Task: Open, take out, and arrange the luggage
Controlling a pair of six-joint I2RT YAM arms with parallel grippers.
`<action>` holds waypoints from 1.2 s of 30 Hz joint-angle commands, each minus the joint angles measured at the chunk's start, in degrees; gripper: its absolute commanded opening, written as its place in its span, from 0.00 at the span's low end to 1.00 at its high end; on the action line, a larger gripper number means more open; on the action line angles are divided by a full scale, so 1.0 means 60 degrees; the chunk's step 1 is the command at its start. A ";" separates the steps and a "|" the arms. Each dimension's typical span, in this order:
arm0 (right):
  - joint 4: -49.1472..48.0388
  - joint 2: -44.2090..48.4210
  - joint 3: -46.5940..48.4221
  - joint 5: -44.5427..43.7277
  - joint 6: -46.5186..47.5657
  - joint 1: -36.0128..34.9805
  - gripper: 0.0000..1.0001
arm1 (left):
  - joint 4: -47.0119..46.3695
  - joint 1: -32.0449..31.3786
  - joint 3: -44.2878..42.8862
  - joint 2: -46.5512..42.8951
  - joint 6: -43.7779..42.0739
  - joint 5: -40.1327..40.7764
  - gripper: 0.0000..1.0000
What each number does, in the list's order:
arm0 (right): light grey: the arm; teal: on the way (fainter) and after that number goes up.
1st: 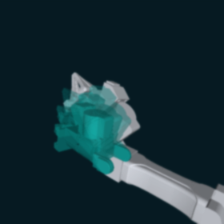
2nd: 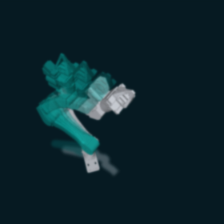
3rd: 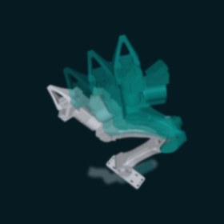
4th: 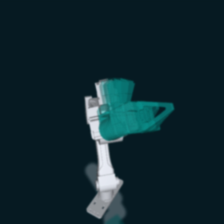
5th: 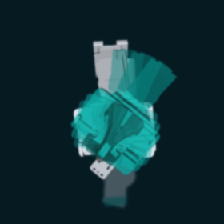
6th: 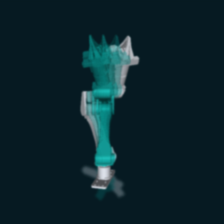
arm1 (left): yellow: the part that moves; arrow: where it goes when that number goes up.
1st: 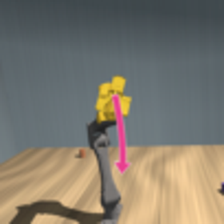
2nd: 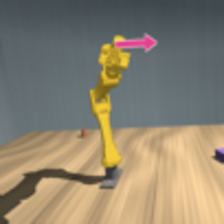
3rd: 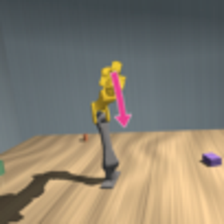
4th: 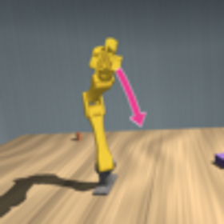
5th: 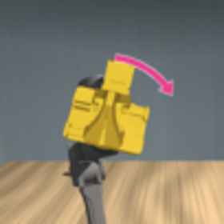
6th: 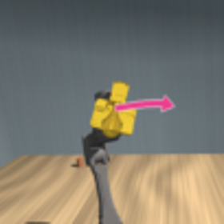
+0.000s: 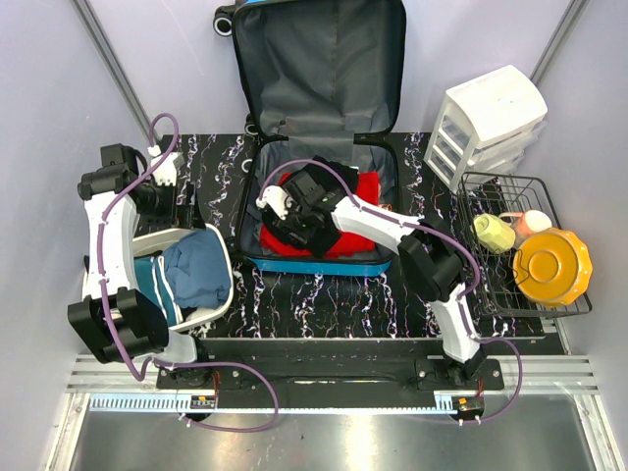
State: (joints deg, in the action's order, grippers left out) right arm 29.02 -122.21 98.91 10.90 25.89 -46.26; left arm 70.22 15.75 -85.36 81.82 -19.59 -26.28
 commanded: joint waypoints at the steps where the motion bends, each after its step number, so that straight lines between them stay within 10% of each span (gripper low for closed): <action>1: -0.0061 0.0138 -0.0079 -0.1479 0.0138 0.0122 0.21 | -0.0306 -0.0076 -0.0128 0.0001 0.0072 -0.0322 0.98; 7: 0.0525 0.1573 0.0008 -0.0091 -0.0023 0.0298 0.00 | -0.0306 -0.0280 -0.0158 0.0016 -0.0146 -0.0497 0.97; 18: 0.1389 0.2615 0.0609 0.2080 -0.0785 0.2111 0.00 | -0.0847 -0.0866 -0.0684 0.0191 0.0408 -0.1944 0.99; 36: 0.1609 0.3434 -0.0533 0.3150 -0.0257 0.2876 0.00 | -0.6604 -0.3239 -0.0713 0.2679 0.9227 -0.2432 0.99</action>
State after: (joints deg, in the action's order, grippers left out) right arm 38.22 -107.20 97.23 28.05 23.42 -29.47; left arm 38.63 -0.12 -88.38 93.25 24.25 -41.74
